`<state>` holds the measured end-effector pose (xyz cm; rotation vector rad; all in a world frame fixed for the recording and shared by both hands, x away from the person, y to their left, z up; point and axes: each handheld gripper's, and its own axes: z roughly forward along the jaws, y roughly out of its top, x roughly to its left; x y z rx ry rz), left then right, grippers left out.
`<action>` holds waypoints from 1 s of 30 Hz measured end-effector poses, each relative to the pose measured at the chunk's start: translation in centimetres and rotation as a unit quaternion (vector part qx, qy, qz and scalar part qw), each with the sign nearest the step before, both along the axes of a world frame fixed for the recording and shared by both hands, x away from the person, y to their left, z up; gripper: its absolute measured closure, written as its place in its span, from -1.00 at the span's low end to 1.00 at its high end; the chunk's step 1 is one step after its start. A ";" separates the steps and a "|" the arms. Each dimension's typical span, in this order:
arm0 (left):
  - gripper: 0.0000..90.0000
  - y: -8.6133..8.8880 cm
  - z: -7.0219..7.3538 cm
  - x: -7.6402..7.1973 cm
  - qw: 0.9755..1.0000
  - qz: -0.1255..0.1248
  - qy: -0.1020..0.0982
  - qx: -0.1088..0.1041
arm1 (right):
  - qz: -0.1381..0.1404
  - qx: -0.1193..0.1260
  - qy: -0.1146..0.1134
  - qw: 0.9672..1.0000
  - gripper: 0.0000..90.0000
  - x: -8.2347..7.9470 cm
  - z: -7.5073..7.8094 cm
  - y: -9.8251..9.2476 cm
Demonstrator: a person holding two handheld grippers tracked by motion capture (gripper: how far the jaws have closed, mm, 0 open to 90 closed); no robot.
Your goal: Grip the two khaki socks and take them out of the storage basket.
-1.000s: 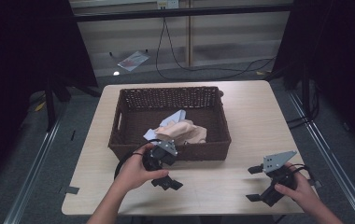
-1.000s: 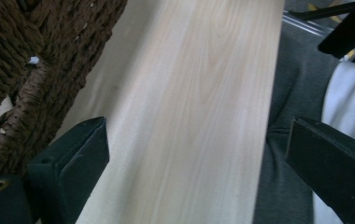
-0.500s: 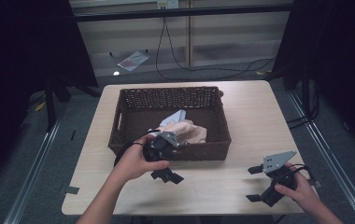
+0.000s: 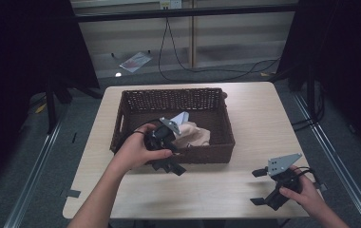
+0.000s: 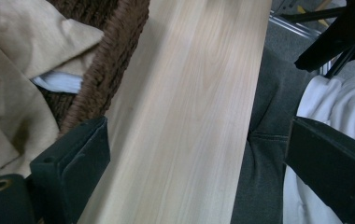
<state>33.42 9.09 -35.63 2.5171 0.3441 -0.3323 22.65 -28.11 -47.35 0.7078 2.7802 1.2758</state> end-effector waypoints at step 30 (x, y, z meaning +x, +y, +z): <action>-0.86 0.2 0.2 7.0 0.994 0.100 -0.015 0.045 | 0.003 -0.001 0.002 1.000 -0.93 0.0 0.0 0.1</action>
